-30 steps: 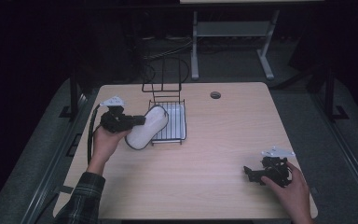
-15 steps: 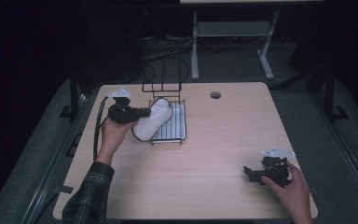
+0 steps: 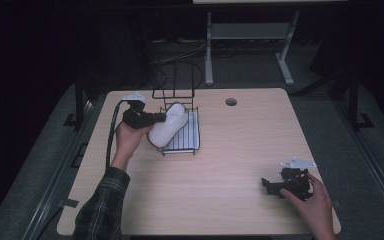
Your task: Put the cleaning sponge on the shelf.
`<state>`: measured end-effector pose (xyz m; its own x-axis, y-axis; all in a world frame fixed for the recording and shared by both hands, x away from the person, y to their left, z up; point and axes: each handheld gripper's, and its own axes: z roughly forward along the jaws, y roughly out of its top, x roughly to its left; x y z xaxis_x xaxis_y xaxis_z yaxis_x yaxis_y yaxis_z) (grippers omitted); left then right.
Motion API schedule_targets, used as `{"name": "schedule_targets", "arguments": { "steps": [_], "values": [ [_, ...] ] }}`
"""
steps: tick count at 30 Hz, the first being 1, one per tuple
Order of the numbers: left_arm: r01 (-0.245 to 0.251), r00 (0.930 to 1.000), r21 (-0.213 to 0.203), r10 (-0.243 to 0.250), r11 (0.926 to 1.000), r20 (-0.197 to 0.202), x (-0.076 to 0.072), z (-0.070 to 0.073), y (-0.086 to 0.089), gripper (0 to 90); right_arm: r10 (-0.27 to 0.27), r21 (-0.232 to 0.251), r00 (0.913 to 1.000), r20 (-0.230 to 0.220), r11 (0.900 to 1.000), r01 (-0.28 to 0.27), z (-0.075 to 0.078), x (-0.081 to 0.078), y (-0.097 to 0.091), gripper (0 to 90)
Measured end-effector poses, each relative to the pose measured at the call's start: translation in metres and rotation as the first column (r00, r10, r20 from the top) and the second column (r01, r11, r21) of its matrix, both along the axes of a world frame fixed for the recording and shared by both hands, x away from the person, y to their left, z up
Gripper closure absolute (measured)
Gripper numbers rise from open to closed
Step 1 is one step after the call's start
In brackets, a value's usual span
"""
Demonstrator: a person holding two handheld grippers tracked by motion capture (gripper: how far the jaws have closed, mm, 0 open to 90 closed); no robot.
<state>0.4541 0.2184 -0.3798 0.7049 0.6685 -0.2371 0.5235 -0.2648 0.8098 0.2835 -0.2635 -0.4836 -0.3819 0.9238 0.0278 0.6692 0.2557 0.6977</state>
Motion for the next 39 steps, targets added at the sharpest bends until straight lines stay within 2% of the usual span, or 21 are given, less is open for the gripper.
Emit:
{"name": "schedule_targets", "arguments": {
  "steps": [3,8,16,23,26,29,33,39],
  "values": [
    [-0.016,0.9998,-0.011,0.016,0.9998,-0.008,0.003,-0.005,-0.001,81.9,0.0,0.0,1.0,0.0,1.0,0.0,0.0,0.0,0.0,0.2],
    [-0.018,0.9998,0.017,0.018,0.9997,-0.003,0.007,-0.01,-0.002,81.0,0.001,-0.001,1.0,0.0,1.0,-0.001,0.0,0.0,0.0,0.2],
    [-0.042,0.9991,0.036,0.042,0.9985,0.0,0.012,-0.015,-0.001,77.7,0.001,-0.001,1.0,0.0,1.0,-0.001,0.0,0.0,0.0,0.2],
    [-0.086,0.9963,0.082,0.086,0.993,0.0,0.017,-0.023,0.002,73.2,0.001,-0.001,1.0,0.0,1.0,-0.001,0.0,0.0,0.0,0.2],
    [-0.094,0.9955,0.085,0.095,0.9919,-0.006,0.018,-0.025,0.002,72.8,0.001,-0.001,1.0,0.0,1.0,-0.001,0.0,0.0,0.0,0.2],
    [-0.101,0.9945,0.132,0.104,0.9861,-0.012,0.02,-0.029,0.003,72.2,0.001,-0.001,1.0,0.0,1.0,-0.001,0.0,0.0,0.0,0.2],
    [-0.104,0.994,0.142,0.108,0.9843,-0.018,0.021,-0.031,0.004,70.8,0.001,-0.001,1.0,0.0,1.0,-0.001,0.0,0.0,0.0,0.2],
    [-0.091,0.9955,0.144,0.094,0.9855,-0.013,0.018,-0.027,0.003,70.5,0.001,-0.001,1.0,0.0,1.0,-0.001,0.0,0.0,0.0,0.2]
  ]
}}
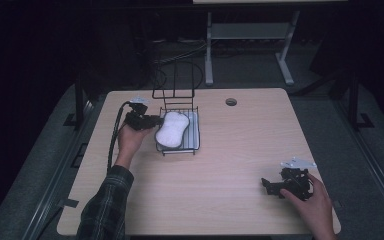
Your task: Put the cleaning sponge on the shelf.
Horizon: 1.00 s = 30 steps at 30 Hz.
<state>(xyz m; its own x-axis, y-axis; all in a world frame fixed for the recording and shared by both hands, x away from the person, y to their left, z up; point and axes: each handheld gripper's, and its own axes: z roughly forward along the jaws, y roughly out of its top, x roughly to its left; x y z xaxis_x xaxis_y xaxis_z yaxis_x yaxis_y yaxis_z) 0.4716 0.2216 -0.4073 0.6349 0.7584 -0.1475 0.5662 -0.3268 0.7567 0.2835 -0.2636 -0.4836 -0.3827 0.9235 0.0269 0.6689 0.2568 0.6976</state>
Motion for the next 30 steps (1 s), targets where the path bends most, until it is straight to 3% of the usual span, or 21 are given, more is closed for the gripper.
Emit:
{"name": "schedule_targets", "arguments": {
  "steps": [3,6,15,24,30],
  "values": [
    [0.006,1.0,0.003,-0.006,1.0,0.002,-0.003,0.002,0.0,70.6,0.0,0.0,1.0,0.0,1.0,0.0,0.0,0.0,0.0,0.2],
    [0.01,0.9997,-0.023,-0.01,0.9997,0.022,-0.011,0.003,0.001,72.5,0.0,0.0,1.0,0.0,1.0,0.0,0.0,0.0,0.0,0.2],
    [0.036,0.9991,-0.039,-0.035,0.9986,0.025,-0.027,-0.005,0.004,74.2,0.0,0.0,1.0,0.0,1.0,0.0,0.0,0.0,0.0,0.2],
    [0.093,0.9956,-0.022,-0.093,0.9954,0.012,-0.041,-0.021,-0.016,73.5,0.0,0.0,1.0,0.0,1.0,0.0,0.0,0.0,0.0,0.2],
    [0.104,0.9944,-0.027,-0.104,0.9942,0.019,-0.043,-0.022,-0.022,73.2,0.0,0.0,1.0,0.0,1.0,0.0,0.0,0.0,0.0,0.2]
  ]
}}
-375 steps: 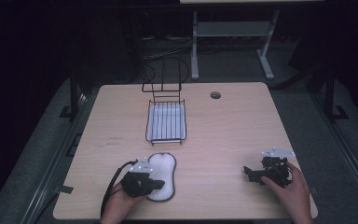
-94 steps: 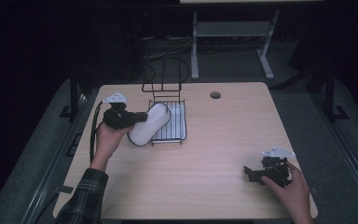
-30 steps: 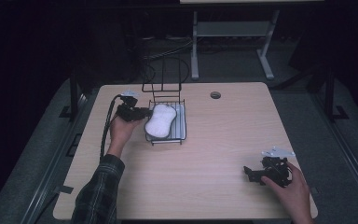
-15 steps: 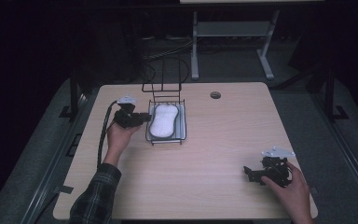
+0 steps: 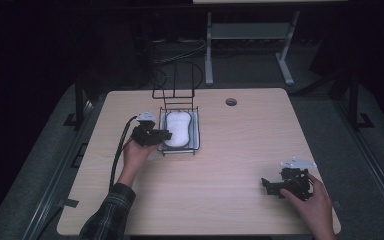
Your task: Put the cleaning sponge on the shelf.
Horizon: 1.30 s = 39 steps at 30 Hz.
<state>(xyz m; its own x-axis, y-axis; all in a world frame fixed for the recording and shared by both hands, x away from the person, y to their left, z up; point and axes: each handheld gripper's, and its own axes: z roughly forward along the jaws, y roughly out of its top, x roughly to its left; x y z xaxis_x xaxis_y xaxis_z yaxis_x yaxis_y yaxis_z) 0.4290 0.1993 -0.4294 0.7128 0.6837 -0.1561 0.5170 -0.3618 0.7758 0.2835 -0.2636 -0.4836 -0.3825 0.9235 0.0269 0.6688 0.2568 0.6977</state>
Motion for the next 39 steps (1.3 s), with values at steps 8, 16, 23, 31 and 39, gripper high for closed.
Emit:
{"name": "schedule_targets", "arguments": {
  "steps": [8,16,23,31,39],
  "values": [
    [0.003,1.0,0.002,-0.003,1.0,0.005,-0.004,0.005,0.004,67.2,0.0,0.0,1.0,0.0,1.0,0.0,0.0,0.0,0.0,0.2],
    [-0.005,0.9998,0.021,0.005,0.9998,0.018,-0.023,0.014,0.014,47.1,0.001,-0.001,1.0,0.0,1.0,-0.001,0.0,0.0,0.0,0.2],
    [-0.008,0.9999,0.038,0.008,0.9992,0.007,-0.044,0.016,0.023,31.3,0.001,-0.001,1.0,0.0,1.0,-0.001,0.0,0.0,0.0,0.2],
    [-0.037,0.9992,0.084,0.036,0.9958,0.02,-0.075,0.014,0.039,21.5,0.0,-0.001,1.0,0.0,1.0,0.0,0.0,0.0,0.0,0.2],
    [-0.059,0.9972,0.125,0.053,0.9904,0.053,-0.107,0.006,0.054,14.4,0.001,-0.001,1.0,0.0,1.0,-0.001,0.0,0.0,0.0,0.2]
  ]
}}
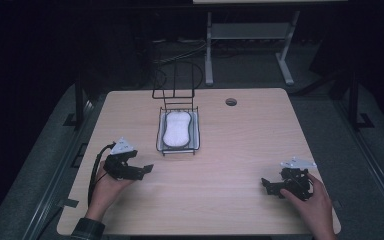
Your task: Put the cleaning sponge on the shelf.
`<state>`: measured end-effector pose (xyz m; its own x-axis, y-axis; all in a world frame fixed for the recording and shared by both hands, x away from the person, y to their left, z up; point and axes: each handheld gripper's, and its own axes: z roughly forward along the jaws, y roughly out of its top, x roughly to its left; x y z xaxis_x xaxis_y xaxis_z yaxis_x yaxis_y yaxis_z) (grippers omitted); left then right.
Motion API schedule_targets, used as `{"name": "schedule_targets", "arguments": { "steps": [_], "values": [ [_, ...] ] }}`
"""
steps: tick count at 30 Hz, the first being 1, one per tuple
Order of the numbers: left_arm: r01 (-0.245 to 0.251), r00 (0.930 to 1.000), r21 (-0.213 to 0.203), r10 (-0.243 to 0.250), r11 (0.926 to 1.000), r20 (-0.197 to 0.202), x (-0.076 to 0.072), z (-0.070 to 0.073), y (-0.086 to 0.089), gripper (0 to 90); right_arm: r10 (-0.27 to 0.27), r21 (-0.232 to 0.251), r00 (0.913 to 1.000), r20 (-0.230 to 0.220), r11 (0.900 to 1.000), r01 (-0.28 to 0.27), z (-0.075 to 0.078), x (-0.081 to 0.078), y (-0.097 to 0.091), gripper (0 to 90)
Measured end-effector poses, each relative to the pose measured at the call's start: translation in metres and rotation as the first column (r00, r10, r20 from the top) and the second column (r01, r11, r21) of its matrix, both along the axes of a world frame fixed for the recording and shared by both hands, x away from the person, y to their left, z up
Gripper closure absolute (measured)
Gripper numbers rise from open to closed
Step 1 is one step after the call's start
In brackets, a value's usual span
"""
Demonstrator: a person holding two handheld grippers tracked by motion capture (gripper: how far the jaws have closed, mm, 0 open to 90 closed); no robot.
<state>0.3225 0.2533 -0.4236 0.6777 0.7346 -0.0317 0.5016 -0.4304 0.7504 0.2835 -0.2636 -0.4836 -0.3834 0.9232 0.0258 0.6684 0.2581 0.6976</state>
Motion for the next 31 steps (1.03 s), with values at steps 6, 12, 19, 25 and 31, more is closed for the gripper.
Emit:
{"name": "schedule_targets", "arguments": {
  "steps": [6,12,19,25,31],
  "values": [
    [-0.027,0.9996,0.026,0.027,0.9993,-0.011,-0.023,-0.013,0.01,12.9,0.0,0.0,1.0,0.0,1.0,0.0,0.0,0.0,0.0,0.2],
    [-0.026,0.9991,0.07,0.028,0.9972,-0.033,-0.038,-0.022,0.013,12.7,0.0,0.0,1.0,0.0,1.0,0.0,0.0,0.0,0.0,0.2],
    [-0.02,0.9986,0.117,0.026,0.9929,-0.047,-0.051,-0.035,0.017,12.7,0.0,0.0,1.0,0.0,1.0,0.0,0.0,0.0,0.0,0.2],
    [-0.019,0.9988,0.123,0.024,0.9923,-0.042,-0.055,-0.044,0.017,12.7,-0.002,0.001,1.0,-0.001,1.0,0.002,0.0,0.0,0.0,0.2],
    [-0.027,0.9993,0.073,0.029,0.997,-0.022,-0.058,-0.049,0.022,12.7,-0.003,0.002,1.0,-0.001,1.0,0.003,0.0,0.0,0.0,0.2]
  ]
}}
